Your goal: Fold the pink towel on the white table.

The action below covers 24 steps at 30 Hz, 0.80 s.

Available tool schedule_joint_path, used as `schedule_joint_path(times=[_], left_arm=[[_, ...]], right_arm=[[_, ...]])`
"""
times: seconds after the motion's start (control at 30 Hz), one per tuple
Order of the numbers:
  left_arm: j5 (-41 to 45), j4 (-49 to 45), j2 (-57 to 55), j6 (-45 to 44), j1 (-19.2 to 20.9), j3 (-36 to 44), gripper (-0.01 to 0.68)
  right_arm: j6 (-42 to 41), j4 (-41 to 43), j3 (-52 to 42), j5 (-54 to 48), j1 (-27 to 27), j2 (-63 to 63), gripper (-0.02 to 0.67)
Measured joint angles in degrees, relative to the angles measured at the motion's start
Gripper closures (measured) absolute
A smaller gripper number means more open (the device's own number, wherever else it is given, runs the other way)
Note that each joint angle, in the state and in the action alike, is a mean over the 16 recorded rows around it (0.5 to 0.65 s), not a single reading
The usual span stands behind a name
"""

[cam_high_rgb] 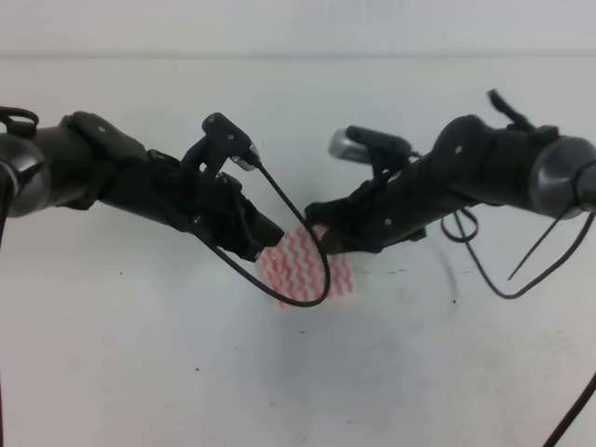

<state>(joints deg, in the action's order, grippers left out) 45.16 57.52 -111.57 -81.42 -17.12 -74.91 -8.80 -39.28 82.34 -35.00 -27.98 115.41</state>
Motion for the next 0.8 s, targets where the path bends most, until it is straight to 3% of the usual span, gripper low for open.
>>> schedule_joint_path(times=[0.3,0.8], left_arm=[[-0.3,0.2,-1.6,0.7,-1.2,0.0,0.677],[-3.2,-1.7,-5.1,1.8,-1.9,-0.3,0.678]], right_arm=[[-0.1,0.2,0.0,0.9,3.6,-1.1,0.666],[-0.3,0.2,0.0,1.4,4.1,-1.3,0.667]])
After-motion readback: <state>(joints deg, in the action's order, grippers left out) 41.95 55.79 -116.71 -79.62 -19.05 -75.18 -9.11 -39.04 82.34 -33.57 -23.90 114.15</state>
